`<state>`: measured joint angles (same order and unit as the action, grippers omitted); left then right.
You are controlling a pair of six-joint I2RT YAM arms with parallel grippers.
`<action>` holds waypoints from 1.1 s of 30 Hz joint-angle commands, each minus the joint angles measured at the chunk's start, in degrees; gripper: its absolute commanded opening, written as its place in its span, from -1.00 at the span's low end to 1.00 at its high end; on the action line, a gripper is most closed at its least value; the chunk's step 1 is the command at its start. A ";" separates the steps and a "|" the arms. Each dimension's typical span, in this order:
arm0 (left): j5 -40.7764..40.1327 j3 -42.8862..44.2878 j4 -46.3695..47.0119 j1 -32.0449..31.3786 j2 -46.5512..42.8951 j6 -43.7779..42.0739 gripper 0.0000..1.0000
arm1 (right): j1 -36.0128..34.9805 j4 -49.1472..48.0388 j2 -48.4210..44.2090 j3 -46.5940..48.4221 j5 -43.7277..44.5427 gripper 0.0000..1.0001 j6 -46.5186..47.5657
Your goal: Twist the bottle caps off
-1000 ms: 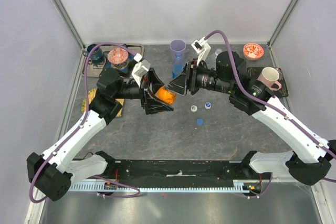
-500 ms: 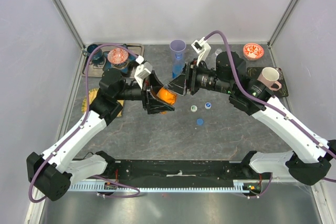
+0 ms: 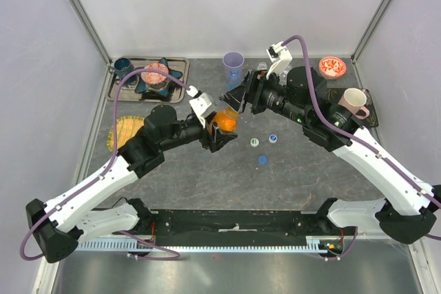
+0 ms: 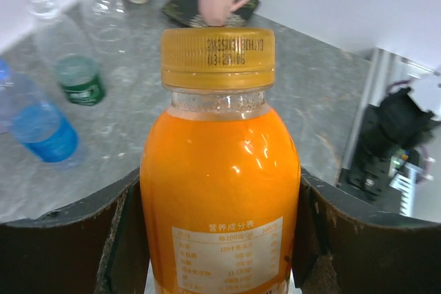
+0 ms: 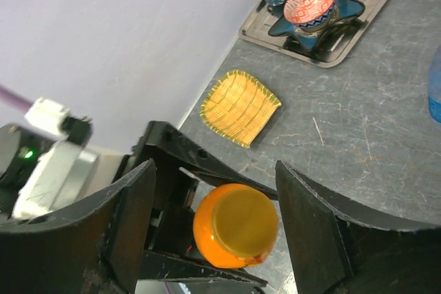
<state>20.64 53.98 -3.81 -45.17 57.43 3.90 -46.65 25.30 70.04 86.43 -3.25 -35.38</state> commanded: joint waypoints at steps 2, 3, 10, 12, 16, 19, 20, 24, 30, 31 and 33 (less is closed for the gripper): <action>-17.30 1.04 2.58 -2.12 -2.84 -6.27 -0.37 | -0.02 -0.60 1.68 1.20 4.74 0.51 -2.24; -17.48 0.87 2.67 -2.20 -3.11 -6.62 -0.37 | -0.02 -0.69 2.03 1.11 4.74 0.50 -2.24; -17.92 0.61 2.67 -2.64 -3.20 -7.07 -0.38 | -0.28 -1.30 3.35 0.93 3.51 0.43 -2.51; -18.01 0.60 2.76 -2.73 -3.11 -7.06 -0.38 | -0.37 -1.31 3.78 0.93 3.33 0.39 -2.59; -17.83 0.60 2.85 -2.82 -3.20 -7.15 -0.38 | -0.46 -1.57 4.05 0.58 3.51 0.29 -2.59; -17.83 0.60 2.93 -2.82 -3.29 -7.24 -0.38 | -0.46 -2.01 4.14 0.23 2.12 0.18 -2.59; -17.83 0.60 3.02 -2.91 -3.20 -7.24 -0.38 | -0.54 -2.18 4.23 0.14 1.93 0.15 -2.68; -17.83 0.60 3.20 -2.91 -3.29 -7.24 -0.38 | -0.63 -2.71 4.31 -0.56 1.05 -0.15 -2.77; -17.92 0.69 3.64 -2.91 -3.81 -6.89 -0.37 | -0.72 -4.38 3.62 -2.93 -3.16 -0.85 -1.63; -17.48 0.69 3.64 -2.91 -3.90 -6.89 -0.37 | -0.72 -4.99 3.35 -4.42 -3.78 -0.99 -1.37; -16.69 0.78 3.64 -2.82 -4.34 -6.10 -0.40 | -0.63 -5.61 2.47 -5.22 -5.54 -1.00 0.29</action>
<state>3.03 53.95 -4.75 -47.75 54.92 -1.04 -46.76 20.84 73.76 83.77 -3.07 -37.50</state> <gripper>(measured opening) 0.707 0.480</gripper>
